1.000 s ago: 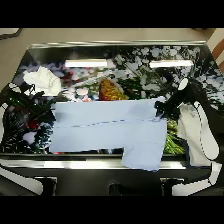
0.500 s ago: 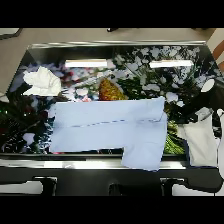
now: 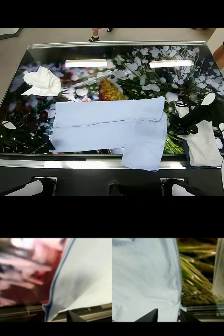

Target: Fold the shirts.

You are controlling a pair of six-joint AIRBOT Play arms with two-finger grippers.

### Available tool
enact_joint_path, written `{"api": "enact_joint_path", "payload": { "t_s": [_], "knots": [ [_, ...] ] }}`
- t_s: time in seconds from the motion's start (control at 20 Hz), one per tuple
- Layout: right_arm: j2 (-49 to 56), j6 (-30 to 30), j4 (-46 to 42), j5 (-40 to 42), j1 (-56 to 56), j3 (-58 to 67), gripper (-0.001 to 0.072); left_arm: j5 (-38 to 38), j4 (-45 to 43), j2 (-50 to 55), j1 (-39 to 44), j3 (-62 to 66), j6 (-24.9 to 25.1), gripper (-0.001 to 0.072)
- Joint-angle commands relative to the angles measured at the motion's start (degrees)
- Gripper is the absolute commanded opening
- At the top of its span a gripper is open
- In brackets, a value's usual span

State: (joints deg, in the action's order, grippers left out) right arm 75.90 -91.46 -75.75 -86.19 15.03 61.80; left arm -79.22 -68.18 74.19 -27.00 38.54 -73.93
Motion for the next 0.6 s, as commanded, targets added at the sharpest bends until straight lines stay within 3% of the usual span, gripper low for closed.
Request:
{"api": "enact_joint_path", "payload": {
  "t_s": [0.0, 0.05, 0.1, 0.2, 0.4, 0.55],
  "knots": [
    [-0.44, 0.66, 0.02, -1.27, 0.02, -0.68, 0.038, 5.16, 2.19, -0.35, -0.13, -1.86, 0.37, 0.0293],
    [-0.83, 0.66, 0.04, -1.18, 0.02, -1.2, 0.0381, 5.35, 2.21, -0.35, -0.11, -2.19, -0.04, 0.0293],
    [-1.6, 0.63, 0.07, -0.63, 0.02, -2.49, 0.0381, 5.29, 2.23, -0.35, -0.11, -2.73, -0.17, 0.0235],
    [-4.2, 0.87, 0.11, 0.24, 0.02, -7.52, 0.0384, 5.09, 2.19, -0.37, -0.13, -3.56, -0.15, 0.0044],
    [-11.8, 4.96, 3.54, 4.28, 0.02, -21.14, 0.0455, 5.11, 2.19, -0.48, -0.13, -3.54, 0.11, 0.0037],
    [-13.07, 6.69, 5.03, 8.15, 0.02, -29.03, 0.046, 4.55, 2.19, -0.66, -0.15, -3.56, 0.52, 0.0037]
  ]
}}
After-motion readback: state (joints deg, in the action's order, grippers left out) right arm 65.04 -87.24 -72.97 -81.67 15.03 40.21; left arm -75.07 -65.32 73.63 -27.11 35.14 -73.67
